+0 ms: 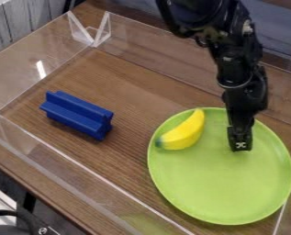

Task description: Remove the blue object from inside the green plate and put it on the table

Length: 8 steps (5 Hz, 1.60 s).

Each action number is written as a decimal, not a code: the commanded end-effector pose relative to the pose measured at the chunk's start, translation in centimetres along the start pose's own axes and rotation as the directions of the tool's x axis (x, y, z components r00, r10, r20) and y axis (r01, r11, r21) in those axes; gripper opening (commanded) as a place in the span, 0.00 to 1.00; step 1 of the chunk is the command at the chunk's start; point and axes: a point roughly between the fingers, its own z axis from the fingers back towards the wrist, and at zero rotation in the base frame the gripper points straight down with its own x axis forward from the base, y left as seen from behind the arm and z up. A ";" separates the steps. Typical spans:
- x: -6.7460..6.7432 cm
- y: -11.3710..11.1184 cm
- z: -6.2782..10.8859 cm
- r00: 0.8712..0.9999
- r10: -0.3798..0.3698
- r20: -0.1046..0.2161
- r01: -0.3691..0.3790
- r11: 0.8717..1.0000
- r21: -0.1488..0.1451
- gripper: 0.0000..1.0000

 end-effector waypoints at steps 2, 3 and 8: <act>0.3 0.6 -0.2 0.996 -0.082 0.018 0.082 0.997 -0.005 1.00; 0.4 1.1 -0.3 0.995 -0.102 0.023 0.102 0.995 -0.009 0.00; 2.3 -2.5 5.5 0.970 -0.242 0.029 0.243 0.969 -0.040 0.00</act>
